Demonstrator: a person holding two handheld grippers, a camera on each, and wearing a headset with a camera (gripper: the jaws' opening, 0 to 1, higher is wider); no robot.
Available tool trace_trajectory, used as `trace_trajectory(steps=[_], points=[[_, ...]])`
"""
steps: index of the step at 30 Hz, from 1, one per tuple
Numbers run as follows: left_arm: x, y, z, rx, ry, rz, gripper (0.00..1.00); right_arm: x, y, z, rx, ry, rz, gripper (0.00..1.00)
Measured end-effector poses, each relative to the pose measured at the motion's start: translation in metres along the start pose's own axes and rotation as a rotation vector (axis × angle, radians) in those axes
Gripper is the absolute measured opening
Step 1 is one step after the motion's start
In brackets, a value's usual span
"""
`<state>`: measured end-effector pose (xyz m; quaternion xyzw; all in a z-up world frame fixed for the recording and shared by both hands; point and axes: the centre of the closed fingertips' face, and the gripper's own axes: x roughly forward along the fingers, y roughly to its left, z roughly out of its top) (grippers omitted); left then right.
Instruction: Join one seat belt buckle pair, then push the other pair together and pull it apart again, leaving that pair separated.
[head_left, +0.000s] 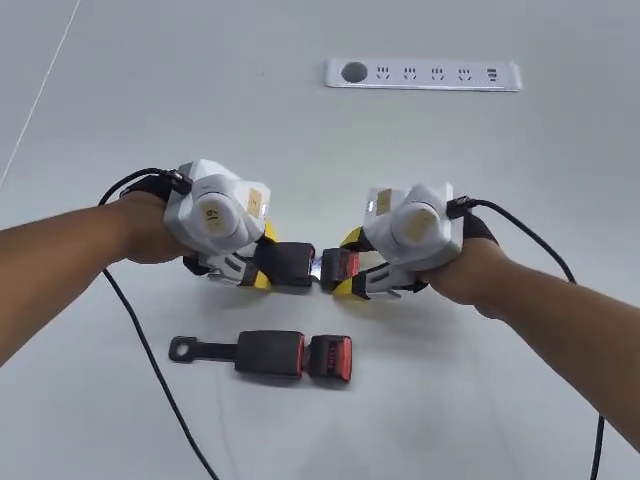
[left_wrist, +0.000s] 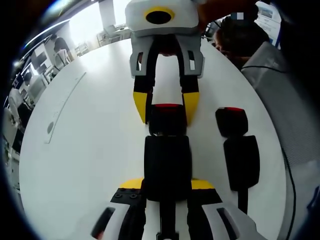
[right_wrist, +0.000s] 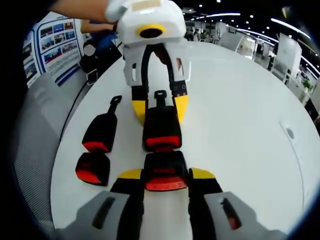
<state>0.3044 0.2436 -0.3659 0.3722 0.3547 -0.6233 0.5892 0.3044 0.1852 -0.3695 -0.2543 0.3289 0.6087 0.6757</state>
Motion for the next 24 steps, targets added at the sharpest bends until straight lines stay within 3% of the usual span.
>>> trace_trajectory(steps=[7, 24], points=[[0.0009, 0.0010, -0.0004, -0.008, 0.002, 0.000, 0.31, 0.0018, -0.0002, 0.0012, 0.044, -0.015, -0.005, 0.32], [0.0060, 0.0057, -0.0080, 0.008, 0.016, -0.002, 0.32, 0.0017, 0.0001, 0.0003, 0.026, 0.018, 0.000, 0.33]])
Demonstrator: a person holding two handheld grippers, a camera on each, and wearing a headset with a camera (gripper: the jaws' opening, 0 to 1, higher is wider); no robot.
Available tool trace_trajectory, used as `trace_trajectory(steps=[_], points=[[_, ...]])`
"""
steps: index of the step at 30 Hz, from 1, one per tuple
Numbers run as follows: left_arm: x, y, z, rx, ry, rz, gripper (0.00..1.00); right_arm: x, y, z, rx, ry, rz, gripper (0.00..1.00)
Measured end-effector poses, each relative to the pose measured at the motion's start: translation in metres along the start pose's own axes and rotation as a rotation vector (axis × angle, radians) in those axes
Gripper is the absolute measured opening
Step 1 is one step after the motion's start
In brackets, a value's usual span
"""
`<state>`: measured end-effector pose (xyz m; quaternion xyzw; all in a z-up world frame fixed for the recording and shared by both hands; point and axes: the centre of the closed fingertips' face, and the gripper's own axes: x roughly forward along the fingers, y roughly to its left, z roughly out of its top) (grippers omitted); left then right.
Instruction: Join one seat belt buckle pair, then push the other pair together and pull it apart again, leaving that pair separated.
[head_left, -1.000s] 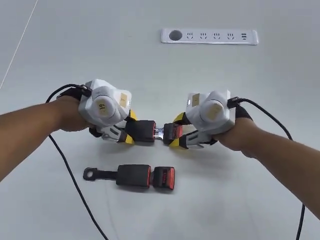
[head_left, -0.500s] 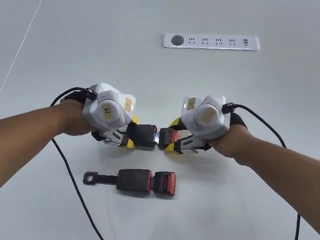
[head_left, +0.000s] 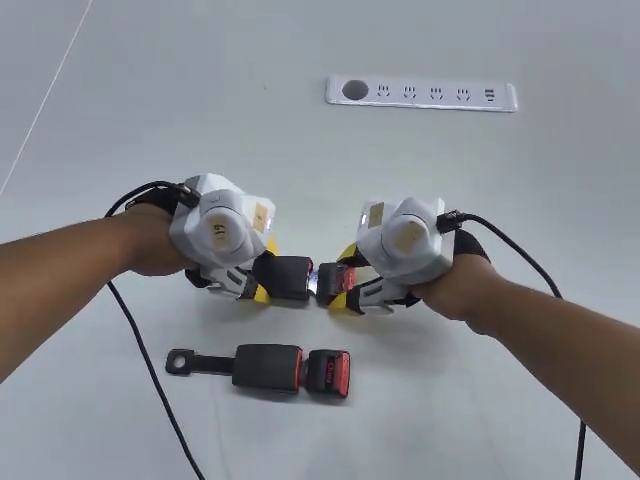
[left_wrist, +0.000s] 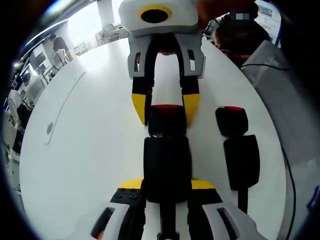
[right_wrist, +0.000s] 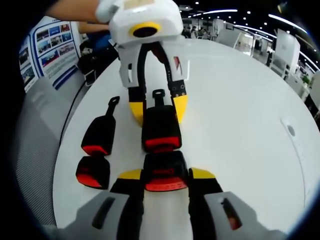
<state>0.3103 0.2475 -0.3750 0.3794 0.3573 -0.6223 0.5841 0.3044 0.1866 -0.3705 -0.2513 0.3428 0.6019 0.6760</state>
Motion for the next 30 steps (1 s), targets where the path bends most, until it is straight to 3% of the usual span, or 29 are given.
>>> trace_trajectory(steps=[30], points=[[0.0001, -0.0029, 0.0030, 0.003, 0.010, 0.002, 0.33, -0.0008, 0.0001, -0.0017, -0.015, 0.006, 0.002, 0.34]])
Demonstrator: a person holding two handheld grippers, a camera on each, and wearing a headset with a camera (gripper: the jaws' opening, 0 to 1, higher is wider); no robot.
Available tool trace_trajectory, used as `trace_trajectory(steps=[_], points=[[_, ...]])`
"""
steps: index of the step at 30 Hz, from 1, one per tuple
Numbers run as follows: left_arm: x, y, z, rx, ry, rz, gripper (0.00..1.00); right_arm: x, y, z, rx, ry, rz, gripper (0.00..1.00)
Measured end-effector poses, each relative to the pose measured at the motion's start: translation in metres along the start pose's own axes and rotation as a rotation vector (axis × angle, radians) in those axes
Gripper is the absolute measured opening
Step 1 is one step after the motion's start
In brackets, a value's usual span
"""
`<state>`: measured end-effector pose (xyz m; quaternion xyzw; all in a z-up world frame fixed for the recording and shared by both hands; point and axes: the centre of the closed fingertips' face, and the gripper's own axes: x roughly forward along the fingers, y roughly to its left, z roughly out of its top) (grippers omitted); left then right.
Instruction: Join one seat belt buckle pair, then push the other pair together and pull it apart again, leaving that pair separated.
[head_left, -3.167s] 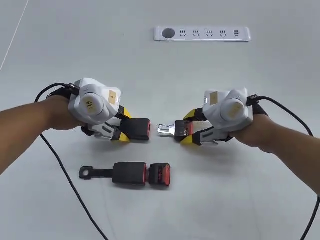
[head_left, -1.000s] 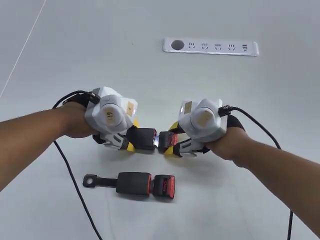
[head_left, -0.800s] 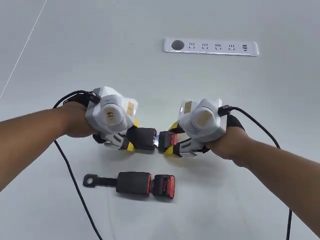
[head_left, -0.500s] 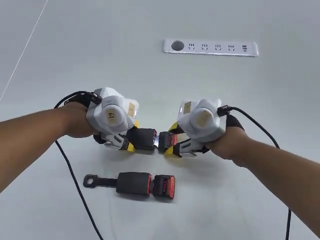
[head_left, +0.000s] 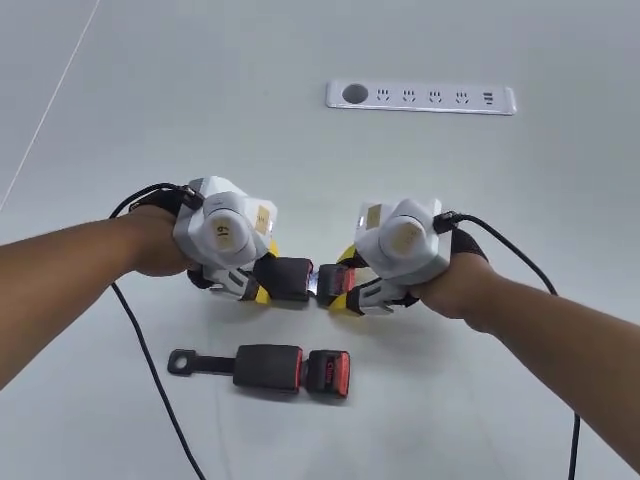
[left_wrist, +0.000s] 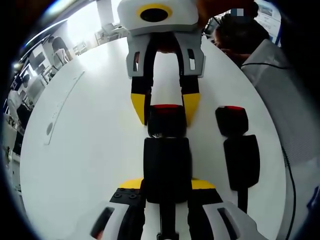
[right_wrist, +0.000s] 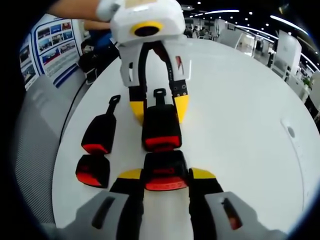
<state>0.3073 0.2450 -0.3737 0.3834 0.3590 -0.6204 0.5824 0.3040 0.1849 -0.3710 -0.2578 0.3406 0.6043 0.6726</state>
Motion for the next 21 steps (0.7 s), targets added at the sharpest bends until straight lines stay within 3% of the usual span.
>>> trace_trajectory(steps=[21], points=[[-0.001, 0.000, -0.002, -0.014, -0.017, 0.010, 0.33, -0.010, -0.002, -0.011, -0.002, -0.002, -0.009, 0.34]])
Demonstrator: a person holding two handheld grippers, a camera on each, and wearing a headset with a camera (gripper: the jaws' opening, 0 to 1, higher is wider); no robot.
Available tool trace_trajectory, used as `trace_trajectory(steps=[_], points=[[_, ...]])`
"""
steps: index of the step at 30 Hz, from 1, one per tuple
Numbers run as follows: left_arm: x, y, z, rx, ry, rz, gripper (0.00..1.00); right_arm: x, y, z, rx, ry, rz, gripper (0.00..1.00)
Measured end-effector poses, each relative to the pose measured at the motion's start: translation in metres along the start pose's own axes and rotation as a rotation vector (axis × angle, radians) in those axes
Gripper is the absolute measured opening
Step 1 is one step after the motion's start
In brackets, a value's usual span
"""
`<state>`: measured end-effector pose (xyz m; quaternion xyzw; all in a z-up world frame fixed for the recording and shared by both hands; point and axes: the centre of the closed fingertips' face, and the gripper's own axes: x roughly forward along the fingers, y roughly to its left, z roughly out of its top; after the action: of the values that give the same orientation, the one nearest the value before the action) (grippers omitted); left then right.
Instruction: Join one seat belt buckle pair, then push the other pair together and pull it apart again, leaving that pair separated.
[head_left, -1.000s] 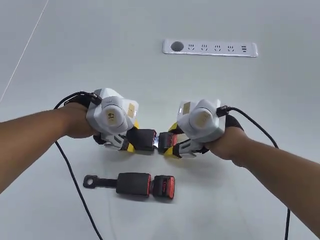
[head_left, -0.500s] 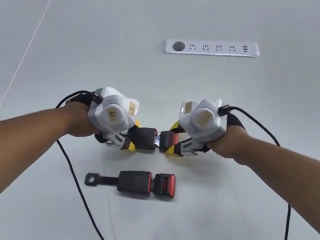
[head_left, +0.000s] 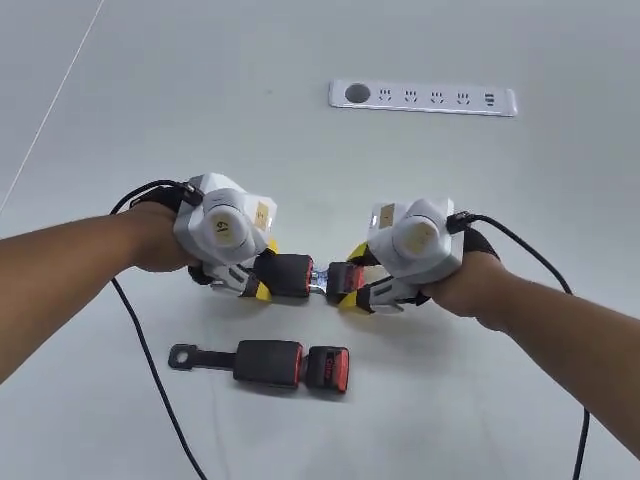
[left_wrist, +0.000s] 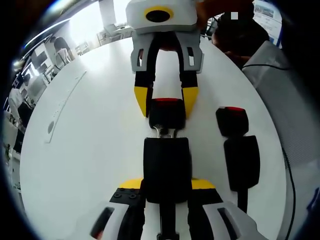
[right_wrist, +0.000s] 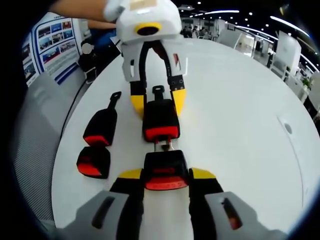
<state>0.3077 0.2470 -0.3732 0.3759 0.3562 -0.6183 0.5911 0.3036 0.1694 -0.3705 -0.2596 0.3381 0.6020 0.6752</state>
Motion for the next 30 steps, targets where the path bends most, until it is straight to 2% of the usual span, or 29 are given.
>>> trace_trajectory(steps=[11, 30], points=[[-0.001, 0.000, 0.001, -0.003, -0.007, 0.001, 0.33, -0.002, 0.001, -0.002, -0.011, 0.005, -0.006, 0.34], [0.001, 0.001, 0.000, -0.012, -0.008, 0.004, 0.33, -0.029, -0.004, -0.036, 0.017, 0.021, -0.035, 0.35]])
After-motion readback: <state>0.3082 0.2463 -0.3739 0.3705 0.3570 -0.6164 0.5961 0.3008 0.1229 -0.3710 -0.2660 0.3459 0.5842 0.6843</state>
